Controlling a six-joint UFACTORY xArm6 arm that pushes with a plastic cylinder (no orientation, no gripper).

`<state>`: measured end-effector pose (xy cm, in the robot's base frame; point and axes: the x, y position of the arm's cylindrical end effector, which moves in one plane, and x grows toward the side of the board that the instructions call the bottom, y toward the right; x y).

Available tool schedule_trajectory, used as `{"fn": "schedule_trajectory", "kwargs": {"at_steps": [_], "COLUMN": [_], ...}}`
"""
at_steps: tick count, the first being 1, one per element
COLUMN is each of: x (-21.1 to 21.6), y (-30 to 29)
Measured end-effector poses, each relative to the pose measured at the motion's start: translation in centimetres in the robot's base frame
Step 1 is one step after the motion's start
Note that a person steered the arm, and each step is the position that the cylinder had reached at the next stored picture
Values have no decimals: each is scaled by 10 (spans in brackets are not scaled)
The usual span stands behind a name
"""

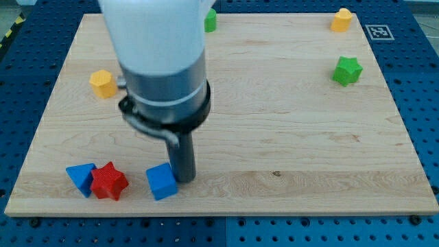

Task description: Place the blue cube to the right of the red star

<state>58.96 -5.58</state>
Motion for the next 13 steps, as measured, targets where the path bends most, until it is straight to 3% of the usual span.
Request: {"fn": "schedule_trajectory", "kwargs": {"at_steps": [3, 5, 7, 8, 13], "x": [29, 29, 29, 11, -41], "y": [19, -22, -21, 10, -52]}}
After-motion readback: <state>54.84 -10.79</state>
